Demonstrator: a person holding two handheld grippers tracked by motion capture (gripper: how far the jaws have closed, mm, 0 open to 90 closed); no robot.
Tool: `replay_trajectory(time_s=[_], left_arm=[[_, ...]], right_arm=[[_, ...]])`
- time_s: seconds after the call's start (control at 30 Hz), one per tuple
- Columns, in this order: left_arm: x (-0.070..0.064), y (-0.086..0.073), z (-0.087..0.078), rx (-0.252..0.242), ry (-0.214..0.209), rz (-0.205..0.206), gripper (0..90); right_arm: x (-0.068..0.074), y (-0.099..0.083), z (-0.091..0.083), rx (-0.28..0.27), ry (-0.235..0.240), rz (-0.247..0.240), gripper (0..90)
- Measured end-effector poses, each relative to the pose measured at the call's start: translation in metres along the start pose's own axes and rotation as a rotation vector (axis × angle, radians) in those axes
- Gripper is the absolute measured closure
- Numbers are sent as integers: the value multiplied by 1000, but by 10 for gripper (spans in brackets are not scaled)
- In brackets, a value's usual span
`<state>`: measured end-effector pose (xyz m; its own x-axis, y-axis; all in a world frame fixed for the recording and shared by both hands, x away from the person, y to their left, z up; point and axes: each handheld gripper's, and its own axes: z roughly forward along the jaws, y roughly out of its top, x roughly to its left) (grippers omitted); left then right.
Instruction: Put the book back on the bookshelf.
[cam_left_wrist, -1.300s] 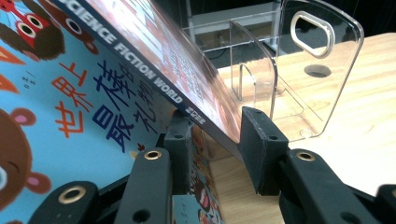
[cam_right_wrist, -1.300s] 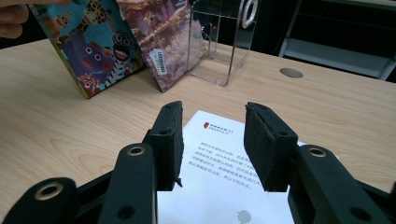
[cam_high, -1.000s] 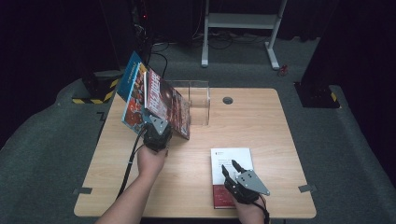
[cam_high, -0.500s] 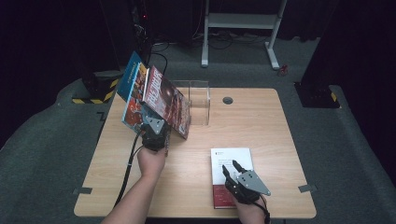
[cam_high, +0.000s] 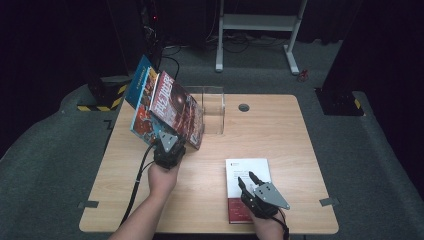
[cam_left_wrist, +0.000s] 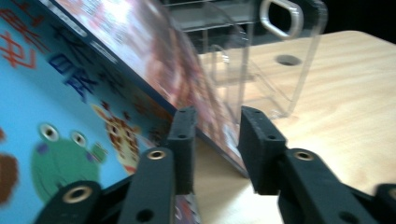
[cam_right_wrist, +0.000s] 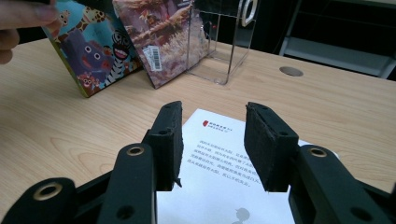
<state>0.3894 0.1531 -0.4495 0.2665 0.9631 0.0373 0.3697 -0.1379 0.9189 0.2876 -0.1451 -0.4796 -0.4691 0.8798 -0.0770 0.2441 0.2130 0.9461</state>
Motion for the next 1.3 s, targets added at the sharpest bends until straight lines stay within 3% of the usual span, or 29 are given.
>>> replay_trajectory(time_s=[0.07,0.17,0.57,0.83,1.0,1.2,1.3], left_arm=[[0,-6,-6,-4,-40,-4,604],[2,-17,-13,28,-100,-23,572],[-3,-61,-47,57,-164,37,503],[-11,-86,-64,101,-189,127,449],[-7,-94,-63,127,-209,95,413],[-8,-95,-65,119,-238,64,379],[-11,-94,-67,110,-253,59,370]], right_arm=[[0,0,0,3,-1,0,566],[-1,-1,0,7,-2,1,564],[-4,-3,-1,21,-13,4,558],[-14,-4,-6,47,-42,27,522],[-27,-5,-7,105,-70,52,483],[-39,-12,-14,190,-99,32,412],[-46,-17,-20,217,-116,60,366]])
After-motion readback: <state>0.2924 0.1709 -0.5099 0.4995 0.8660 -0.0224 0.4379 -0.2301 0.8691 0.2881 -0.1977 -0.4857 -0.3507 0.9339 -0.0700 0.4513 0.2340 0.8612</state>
